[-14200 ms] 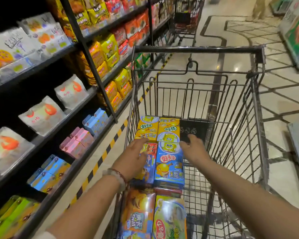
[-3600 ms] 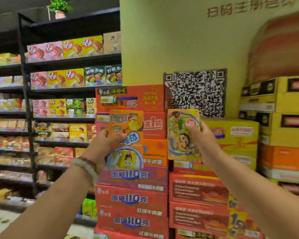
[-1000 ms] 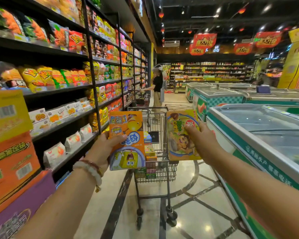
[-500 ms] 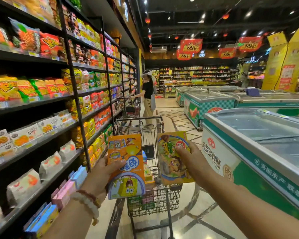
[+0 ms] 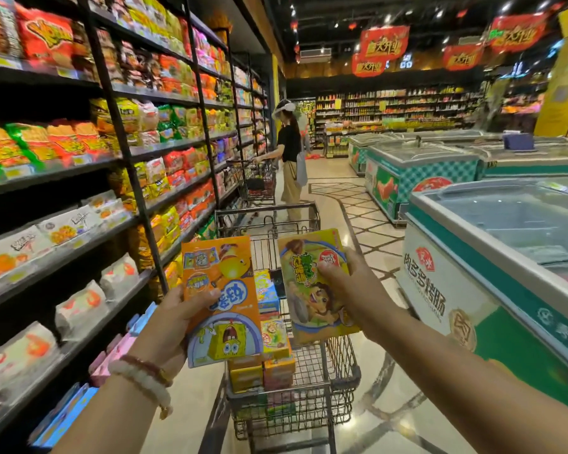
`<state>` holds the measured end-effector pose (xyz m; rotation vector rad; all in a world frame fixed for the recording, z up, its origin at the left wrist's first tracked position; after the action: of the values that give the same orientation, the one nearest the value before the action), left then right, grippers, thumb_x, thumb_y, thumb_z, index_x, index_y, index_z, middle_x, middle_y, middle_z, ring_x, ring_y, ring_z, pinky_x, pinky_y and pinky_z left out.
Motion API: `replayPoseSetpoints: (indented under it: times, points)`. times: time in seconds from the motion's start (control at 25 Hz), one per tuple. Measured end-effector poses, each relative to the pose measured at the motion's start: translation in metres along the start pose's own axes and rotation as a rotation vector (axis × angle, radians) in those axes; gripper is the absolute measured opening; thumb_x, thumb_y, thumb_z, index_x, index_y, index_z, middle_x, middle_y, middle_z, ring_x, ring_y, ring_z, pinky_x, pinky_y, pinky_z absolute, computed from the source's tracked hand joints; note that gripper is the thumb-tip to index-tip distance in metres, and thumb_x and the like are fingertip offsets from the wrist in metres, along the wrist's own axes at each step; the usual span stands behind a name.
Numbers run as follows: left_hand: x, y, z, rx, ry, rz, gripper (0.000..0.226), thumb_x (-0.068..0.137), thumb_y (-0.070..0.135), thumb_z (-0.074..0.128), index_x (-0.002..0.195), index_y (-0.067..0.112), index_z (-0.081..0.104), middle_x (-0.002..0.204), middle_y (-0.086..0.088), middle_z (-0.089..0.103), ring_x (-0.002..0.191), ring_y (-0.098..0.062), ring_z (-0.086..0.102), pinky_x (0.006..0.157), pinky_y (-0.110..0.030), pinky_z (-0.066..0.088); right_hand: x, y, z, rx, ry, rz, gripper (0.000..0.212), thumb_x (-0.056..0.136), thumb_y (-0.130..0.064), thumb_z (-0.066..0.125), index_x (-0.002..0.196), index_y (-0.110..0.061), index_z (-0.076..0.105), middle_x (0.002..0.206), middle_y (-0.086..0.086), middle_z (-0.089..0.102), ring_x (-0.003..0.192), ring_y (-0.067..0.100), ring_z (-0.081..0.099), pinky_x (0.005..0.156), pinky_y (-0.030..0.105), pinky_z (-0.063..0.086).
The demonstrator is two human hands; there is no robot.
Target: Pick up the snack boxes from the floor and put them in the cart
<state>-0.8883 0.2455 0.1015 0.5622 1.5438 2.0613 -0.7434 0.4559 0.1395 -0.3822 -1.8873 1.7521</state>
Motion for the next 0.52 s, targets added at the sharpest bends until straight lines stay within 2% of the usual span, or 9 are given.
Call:
replayPoseSetpoints:
  times: [0.08, 0.12, 0.2, 0.28, 0.36, 0.4, 0.44, 0.52]
  points:
    - [0.022, -0.012, -0.003, -0.010, -0.028, -0.020, 0.089, 0.048, 0.033, 0.089, 0.126, 0.013, 0.052, 0.113, -0.020, 0.066, 0.095, -0.043, 0.065, 0.077, -0.056, 0.053, 0.021, 0.011, 0.002, -0.040, 0.007, 0.002, 0.027, 0.091, -0.025, 0.060, 0.117, -0.022, 0.054, 0.103, 0.004, 0.070, 0.086, 0.015, 0.071, 0.075, 0.032, 0.058]
    - [0.033, -0.017, -0.005, -0.020, -0.025, -0.020, 0.090, 0.048, 0.032, 0.090, 0.126, 0.012, 0.051, 0.114, -0.021, 0.065, 0.095, -0.043, 0.065, 0.075, -0.055, 0.054, 0.031, 0.016, 0.003, -0.048, 0.014, 0.005, 0.025, 0.091, -0.023, 0.060, 0.115, -0.022, 0.055, 0.101, 0.003, 0.070, 0.081, 0.011, 0.070, 0.070, 0.028, 0.058]
    - [0.061, -0.026, -0.012, -0.058, -0.015, -0.007, 0.070, 0.062, 0.020, 0.079, 0.126, 0.008, 0.051, 0.114, -0.023, 0.065, 0.090, -0.042, 0.067, 0.068, -0.049, 0.056, 0.056, 0.029, 0.005, -0.051, 0.022, 0.027, 0.021, 0.091, -0.021, 0.059, 0.112, -0.022, 0.056, 0.095, 0.003, 0.070, 0.072, 0.009, 0.068, 0.062, 0.025, 0.055]
    - [0.091, -0.035, -0.019, -0.073, -0.001, -0.027, 0.057, 0.071, 0.014, 0.067, 0.125, 0.006, 0.052, 0.110, -0.023, 0.066, 0.085, -0.039, 0.069, 0.062, -0.044, 0.057, 0.082, 0.039, 0.008, -0.063, 0.035, 0.051, 0.020, 0.091, -0.021, 0.058, 0.111, -0.023, 0.056, 0.094, 0.008, 0.070, 0.073, 0.020, 0.066, 0.067, 0.037, 0.055]
    - [0.122, -0.044, -0.024, -0.079, -0.024, -0.052, 0.065, 0.065, 0.020, 0.077, 0.124, 0.006, 0.053, 0.111, -0.023, 0.066, 0.087, -0.042, 0.068, 0.065, -0.047, 0.057, 0.111, 0.050, 0.012, -0.062, 0.043, 0.055, 0.019, 0.092, -0.020, 0.058, 0.110, -0.022, 0.056, 0.095, 0.014, 0.070, 0.077, 0.030, 0.065, 0.073, 0.049, 0.055]
    - [0.137, -0.049, -0.027, -0.089, -0.041, -0.066, 0.076, 0.055, 0.024, 0.086, 0.123, 0.007, 0.054, 0.112, -0.024, 0.066, 0.089, -0.043, 0.067, 0.068, -0.050, 0.056, 0.126, 0.056, 0.014, -0.060, 0.043, 0.063, 0.018, 0.092, -0.020, 0.058, 0.109, -0.023, 0.056, 0.095, 0.014, 0.070, 0.079, 0.030, 0.067, 0.076, 0.049, 0.055]
    - [0.152, -0.052, -0.029, -0.094, -0.046, -0.083, 0.083, 0.047, 0.026, 0.090, 0.121, 0.008, 0.055, 0.112, -0.024, 0.065, 0.091, -0.045, 0.066, 0.072, -0.053, 0.055, 0.141, 0.061, 0.016, -0.065, 0.044, 0.074, 0.018, 0.092, -0.020, 0.058, 0.109, -0.024, 0.056, 0.095, 0.011, 0.071, 0.080, 0.026, 0.069, 0.076, 0.045, 0.057]
    - [0.183, -0.062, -0.038, -0.103, -0.043, -0.120, 0.083, 0.043, 0.025, 0.091, 0.117, 0.010, 0.057, 0.109, -0.024, 0.066, 0.090, -0.045, 0.066, 0.075, -0.055, 0.054, 0.167, 0.074, 0.021, -0.094, 0.044, 0.101, 0.019, 0.092, -0.021, 0.058, 0.110, -0.028, 0.055, 0.093, 0.003, 0.072, 0.077, 0.015, 0.070, 0.066, 0.030, 0.056]
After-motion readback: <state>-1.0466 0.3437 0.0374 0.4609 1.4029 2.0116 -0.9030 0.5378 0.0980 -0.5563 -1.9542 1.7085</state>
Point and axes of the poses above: each hand's wrist, its own x-axis towards the middle knuckle, its own z-axis out of the palm, y = z × x, the point moved 7 cm from there along x, towards the middle knuckle
